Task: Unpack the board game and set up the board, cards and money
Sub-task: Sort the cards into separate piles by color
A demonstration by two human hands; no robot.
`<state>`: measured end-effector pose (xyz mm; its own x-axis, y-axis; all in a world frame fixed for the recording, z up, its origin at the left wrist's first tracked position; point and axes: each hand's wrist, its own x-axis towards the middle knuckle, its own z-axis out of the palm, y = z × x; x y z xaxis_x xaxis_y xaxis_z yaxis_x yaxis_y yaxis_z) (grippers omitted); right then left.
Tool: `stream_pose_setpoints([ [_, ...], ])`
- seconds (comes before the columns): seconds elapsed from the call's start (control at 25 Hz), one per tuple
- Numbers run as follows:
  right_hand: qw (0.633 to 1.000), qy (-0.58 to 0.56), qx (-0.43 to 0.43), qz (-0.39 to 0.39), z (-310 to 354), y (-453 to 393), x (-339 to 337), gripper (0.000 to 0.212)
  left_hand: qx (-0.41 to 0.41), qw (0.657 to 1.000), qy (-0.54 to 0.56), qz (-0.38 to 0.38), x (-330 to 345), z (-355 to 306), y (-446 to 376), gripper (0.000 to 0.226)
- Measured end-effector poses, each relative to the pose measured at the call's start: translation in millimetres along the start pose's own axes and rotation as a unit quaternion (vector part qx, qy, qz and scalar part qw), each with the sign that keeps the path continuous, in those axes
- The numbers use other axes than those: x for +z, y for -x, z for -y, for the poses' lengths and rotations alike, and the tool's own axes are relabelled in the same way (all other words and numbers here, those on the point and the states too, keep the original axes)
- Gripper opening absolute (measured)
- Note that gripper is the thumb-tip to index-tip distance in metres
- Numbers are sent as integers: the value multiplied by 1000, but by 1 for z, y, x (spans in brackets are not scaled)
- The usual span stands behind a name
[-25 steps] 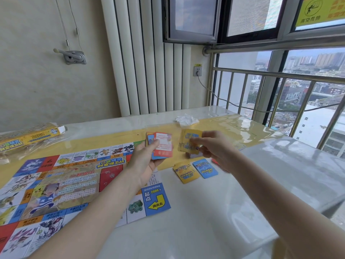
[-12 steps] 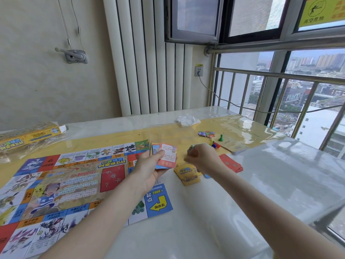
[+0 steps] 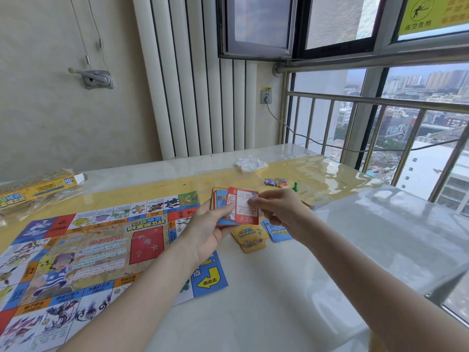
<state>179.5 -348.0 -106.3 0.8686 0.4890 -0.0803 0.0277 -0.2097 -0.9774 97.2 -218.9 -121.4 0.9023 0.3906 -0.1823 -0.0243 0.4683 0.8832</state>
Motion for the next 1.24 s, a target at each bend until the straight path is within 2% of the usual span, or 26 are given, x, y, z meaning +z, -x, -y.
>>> stream_pose_setpoints([
  [0.12, 996, -82, 13, 16, 0, 0, 0, 15, -1, 1000, -15, -8, 4, -1, -1, 11],
  [0.2, 984, -176, -10, 24, 2, -2, -4, 10, -11, 1000, 4, -20, 3, -3, -5, 4],
  [0.28, 953, -294, -55, 48, 5, -4, -12, 17, -23, 999, 26, -25, -1, -4, -9, 14],
  [0.32, 945, -314, -71, 57, 6, -5, -15, 24, -28, 999, 39, -27, -2, -5, -10, 20],
  [0.4, 966, -231, -103, 54, 2, -4, -15, 27, -32, 997, 60, -24, -1, -6, -10, 18],
  [0.48, 988, -39, -150, 19, -5, -3, -11, 11, -26, 998, 42, -26, 5, -6, -8, 5],
  [0.52, 986, 23, -165, 5, -7, -2, -10, 4, -18, 999, 16, -26, 8, -6, -7, 2],
  [0.64, 981, 87, -174, -14, -7, -1, -9, 20, 15, 998, -51, -22, 9, -2, -8, 11],
  [0.76, 961, 184, -202, -45, 1, 1, -7, 19, 52, 995, -82, -32, 14, 0, -8, 17],
  [0.88, 963, 157, -197, -94, 9, 0, -18, 15, 76, 991, -111, -12, 32, 1, -6, 16],
  [1.0, 983, 7, -98, -155, 13, -3, -57, 15, 76, 991, -108, 16, 48, 0, -8, 12],
  [1.04, 984, -5, -61, -168, 9, -4, -72, 17, 74, 992, -104, 24, 51, 1, -8, 12],
  [1.16, 981, 87, 32, -169, -17, -6, -98, 20, 63, 992, -106, 38, 56, 7, -9, 11],
  [1.24, 977, 125, 47, -164, -35, -13, -99, 23, 55, 992, -109, 36, 58, 11, -10, 12],
])
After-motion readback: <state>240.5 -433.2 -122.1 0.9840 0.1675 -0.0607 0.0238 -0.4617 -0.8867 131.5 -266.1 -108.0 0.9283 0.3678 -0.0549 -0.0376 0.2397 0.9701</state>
